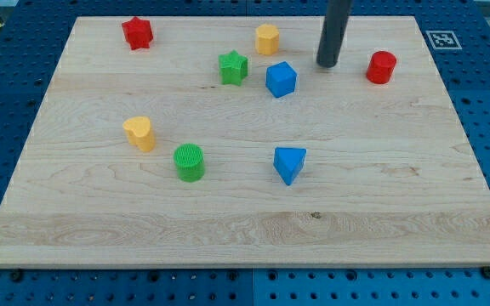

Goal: Move the blue cube to the bottom right of the green star

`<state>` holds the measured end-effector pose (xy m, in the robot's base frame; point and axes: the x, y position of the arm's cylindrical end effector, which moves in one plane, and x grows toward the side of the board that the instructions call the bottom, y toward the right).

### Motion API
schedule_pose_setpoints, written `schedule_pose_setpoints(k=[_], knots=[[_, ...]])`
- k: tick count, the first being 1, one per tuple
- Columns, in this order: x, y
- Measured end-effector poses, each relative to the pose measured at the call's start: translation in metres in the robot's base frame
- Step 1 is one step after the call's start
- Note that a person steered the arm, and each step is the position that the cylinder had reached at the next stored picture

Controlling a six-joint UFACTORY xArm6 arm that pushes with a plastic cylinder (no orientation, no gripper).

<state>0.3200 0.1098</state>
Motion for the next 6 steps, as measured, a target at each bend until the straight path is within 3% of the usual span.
schedule_pose_setpoints(k=[2, 3, 4, 6], knots=[[0.034, -0.061], [0.004, -0.04], [0.006, -0.036], [0.087, -0.072]])
